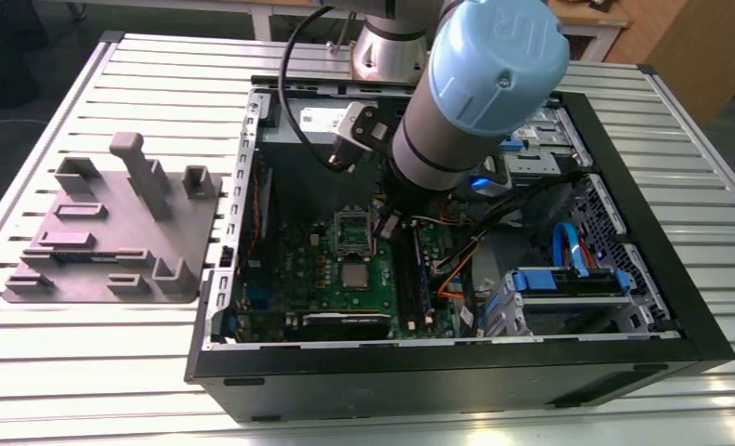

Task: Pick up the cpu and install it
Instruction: 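Close the cpu cover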

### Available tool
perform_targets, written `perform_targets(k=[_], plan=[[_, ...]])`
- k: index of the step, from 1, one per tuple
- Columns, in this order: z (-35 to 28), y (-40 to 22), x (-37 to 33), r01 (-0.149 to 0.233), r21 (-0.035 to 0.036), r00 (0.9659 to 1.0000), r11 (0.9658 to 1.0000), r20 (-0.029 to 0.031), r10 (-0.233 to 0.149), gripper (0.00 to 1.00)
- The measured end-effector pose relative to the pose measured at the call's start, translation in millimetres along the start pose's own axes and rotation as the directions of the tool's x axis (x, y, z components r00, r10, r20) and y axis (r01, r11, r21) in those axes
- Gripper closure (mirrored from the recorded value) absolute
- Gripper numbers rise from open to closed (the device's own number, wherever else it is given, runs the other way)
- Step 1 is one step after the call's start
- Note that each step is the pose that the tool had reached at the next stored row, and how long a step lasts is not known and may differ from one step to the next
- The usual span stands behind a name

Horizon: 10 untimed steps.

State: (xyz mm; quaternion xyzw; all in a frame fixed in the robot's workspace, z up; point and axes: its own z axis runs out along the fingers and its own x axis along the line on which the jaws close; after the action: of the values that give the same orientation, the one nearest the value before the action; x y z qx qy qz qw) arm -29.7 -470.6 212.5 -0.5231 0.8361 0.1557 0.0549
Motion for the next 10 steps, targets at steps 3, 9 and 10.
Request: perform_targets(k=[3, 9, 10], plan=[[3.4, 1.2, -4.0, 0.000, -0.0002, 1.0000, 1.0000, 0.0002, 0.000, 0.89], [5.1, 2.4, -7.3, -0.001, -0.0002, 1.0000, 1.0000, 0.0012, 0.001, 0.89], [5.3, 2.3, -7.3, -0.005, -0.0004, 1.0000, 1.0000, 0.0050, 0.005, 0.89]])
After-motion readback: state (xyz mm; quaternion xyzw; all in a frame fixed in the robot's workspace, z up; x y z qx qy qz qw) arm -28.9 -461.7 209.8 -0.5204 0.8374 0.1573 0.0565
